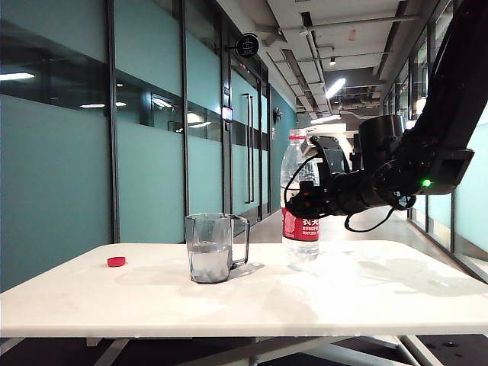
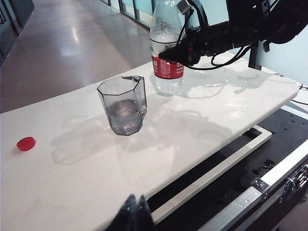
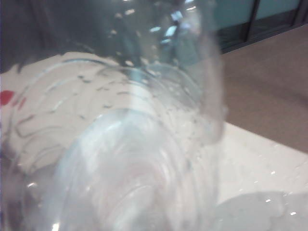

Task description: Pick up the mineral water bottle on the table and pour water into the mug until it's half full.

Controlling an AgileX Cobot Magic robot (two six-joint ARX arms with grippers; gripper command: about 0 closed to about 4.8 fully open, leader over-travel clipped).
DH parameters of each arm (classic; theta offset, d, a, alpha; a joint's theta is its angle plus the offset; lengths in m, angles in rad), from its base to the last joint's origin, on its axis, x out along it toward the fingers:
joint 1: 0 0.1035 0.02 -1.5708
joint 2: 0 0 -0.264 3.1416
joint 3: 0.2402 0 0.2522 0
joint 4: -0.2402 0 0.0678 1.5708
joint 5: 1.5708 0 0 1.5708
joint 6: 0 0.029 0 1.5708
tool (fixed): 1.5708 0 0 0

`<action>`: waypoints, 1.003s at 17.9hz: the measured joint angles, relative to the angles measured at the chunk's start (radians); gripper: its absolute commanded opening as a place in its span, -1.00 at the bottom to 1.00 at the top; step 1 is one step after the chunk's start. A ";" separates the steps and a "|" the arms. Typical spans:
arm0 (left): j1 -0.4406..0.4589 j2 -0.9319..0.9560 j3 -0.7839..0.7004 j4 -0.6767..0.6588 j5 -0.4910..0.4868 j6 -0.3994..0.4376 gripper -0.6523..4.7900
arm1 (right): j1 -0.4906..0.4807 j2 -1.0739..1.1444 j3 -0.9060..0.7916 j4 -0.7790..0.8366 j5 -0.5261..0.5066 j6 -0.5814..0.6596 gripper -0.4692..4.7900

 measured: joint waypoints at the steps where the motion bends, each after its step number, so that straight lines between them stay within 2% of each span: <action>1: 0.000 0.000 0.000 0.000 0.000 0.000 -0.78 | 0.000 0.000 0.000 0.002 0.003 -0.019 -0.10; 7: 0.000 0.000 0.000 0.000 0.000 0.000 -0.78 | -0.002 0.019 0.000 0.007 0.003 -0.050 0.01; 12: 0.000 0.000 0.000 0.000 0.000 0.000 -0.78 | -0.013 0.019 0.005 0.007 -0.032 -0.050 0.40; 17: 0.000 0.000 0.000 0.000 0.000 0.000 -0.78 | -0.012 0.019 0.011 0.015 -0.032 -0.050 0.47; 18: 0.000 0.000 0.000 0.000 0.000 0.000 -0.78 | -0.012 0.019 0.011 0.015 -0.032 -0.050 0.58</action>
